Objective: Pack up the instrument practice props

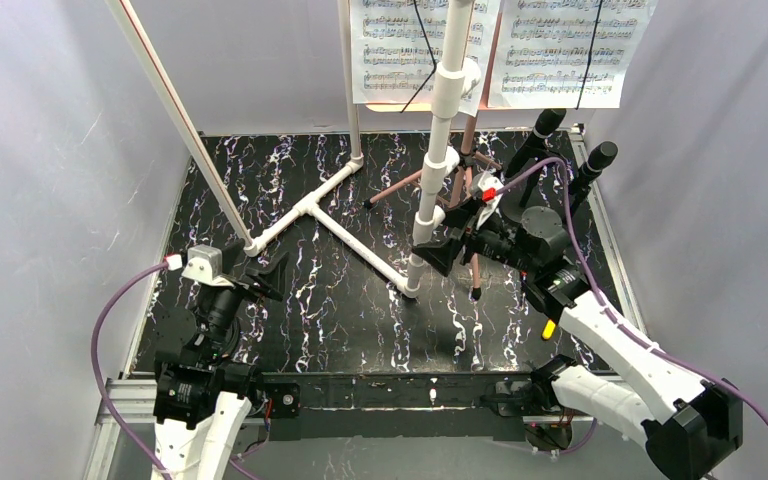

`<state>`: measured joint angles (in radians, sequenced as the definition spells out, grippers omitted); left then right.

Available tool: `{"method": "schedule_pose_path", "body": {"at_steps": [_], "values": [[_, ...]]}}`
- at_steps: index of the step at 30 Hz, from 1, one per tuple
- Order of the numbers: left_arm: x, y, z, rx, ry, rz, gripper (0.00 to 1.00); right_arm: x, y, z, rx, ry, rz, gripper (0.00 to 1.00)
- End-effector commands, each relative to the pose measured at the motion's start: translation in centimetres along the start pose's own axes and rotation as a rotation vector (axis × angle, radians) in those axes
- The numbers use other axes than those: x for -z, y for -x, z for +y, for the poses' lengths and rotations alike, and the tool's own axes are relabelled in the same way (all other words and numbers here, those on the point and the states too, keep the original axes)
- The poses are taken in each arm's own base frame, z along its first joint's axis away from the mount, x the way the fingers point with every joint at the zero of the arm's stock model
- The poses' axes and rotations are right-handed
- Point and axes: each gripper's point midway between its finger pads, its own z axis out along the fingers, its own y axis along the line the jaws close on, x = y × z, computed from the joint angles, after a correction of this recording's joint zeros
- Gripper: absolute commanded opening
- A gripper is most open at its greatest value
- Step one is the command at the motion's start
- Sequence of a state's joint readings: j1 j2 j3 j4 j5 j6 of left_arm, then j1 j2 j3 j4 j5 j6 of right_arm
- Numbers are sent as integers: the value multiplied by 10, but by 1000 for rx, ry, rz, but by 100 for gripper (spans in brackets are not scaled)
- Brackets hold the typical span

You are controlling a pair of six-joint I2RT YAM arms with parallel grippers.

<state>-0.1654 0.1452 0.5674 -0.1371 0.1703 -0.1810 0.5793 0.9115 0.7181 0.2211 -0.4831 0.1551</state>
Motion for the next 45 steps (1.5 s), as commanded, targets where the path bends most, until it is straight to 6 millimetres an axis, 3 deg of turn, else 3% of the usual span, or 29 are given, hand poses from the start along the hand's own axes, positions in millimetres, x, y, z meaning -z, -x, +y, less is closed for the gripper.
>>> {"method": "schedule_pose_path", "body": {"at_steps": [1,5,14,24,30,41,45], "values": [[-5,7,-2,-3,-13,-5,98,-10,50,1,68,-6,-142,99],[-9,2,0,-2,-8,16,98,-23,58,1,74,0,-170,99],[-14,-7,6,3,22,51,98,-59,56,10,85,-13,-204,99],[-11,-4,7,7,33,40,98,-116,56,38,100,-18,-239,99],[0,1,18,73,139,92,98,-155,55,49,63,-58,-273,99],[51,53,32,112,347,154,98,-228,46,85,22,17,-291,99],[55,68,29,125,355,135,98,-248,47,105,20,85,-284,99]]}}
